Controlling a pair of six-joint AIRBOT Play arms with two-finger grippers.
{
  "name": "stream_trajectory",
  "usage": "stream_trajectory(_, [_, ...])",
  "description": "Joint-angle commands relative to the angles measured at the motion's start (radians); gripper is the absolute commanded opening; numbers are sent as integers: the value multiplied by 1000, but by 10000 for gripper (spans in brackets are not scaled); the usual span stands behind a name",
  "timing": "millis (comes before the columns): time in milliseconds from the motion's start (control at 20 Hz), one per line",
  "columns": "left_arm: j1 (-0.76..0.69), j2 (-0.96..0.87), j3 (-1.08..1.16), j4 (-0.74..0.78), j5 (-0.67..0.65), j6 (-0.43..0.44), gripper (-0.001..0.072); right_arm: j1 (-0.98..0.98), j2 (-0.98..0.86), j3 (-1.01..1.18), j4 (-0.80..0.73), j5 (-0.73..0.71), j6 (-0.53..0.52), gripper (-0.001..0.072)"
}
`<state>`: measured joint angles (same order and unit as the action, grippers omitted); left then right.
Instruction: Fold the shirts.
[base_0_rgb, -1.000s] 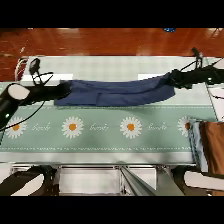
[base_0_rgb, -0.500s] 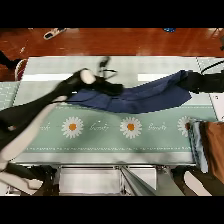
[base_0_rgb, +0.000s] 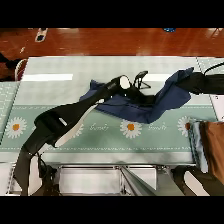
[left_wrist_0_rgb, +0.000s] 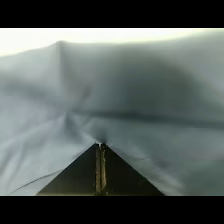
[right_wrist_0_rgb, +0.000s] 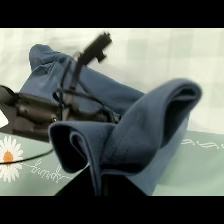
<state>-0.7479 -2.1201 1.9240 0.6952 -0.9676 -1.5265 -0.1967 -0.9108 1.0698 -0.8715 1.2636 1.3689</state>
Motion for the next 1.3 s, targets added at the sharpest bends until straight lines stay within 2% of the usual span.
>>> stream_trajectory(0, [103, 24, 75, 19, -128, -5, 14, 0, 2, 0, 11, -1, 0, 28])
stream_trajectory(200, [332, 203, 66, 304, -358, -13, 14, 33, -5, 1, 60, -32, 0, 28])
stream_trajectory(300, [441, 343, 11, 456, -391, -14, 15, 114, -32, 1, 62, -81, 9, 28])
stream_trajectory(400, [554, 508, -96, 525, -367, -13, 15, 213, -87, 2, 76, -166, 30, 28])
stream_trajectory(600, [759, 891, -460, 541, -188, -11, 15, 396, -305, 103, 164, -282, 30, 29])
stream_trajectory(800, [842, 1244, -888, 537, -25, -11, 15, 550, -599, 322, 233, -321, 35, 29])
stream_trajectory(950, [841, 1407, -1132, 465, 14, -23, 16, 639, -790, 470, 259, -330, 61, 29])
stream_trajectory(1100, [841, 1463, -1284, 376, 27, -21, 16, 702, -932, 561, 296, -340, 77, 32])
stream_trajectory(1150, [841, 1461, -1311, 357, 29, -11, 16, 715, -964, 574, 295, -358, 95, 89])
stream_trajectory(1250, [841, 1458, -1349, 333, 54, 0, 16, 729, -1008, 583, 299, -409, 103, 372])
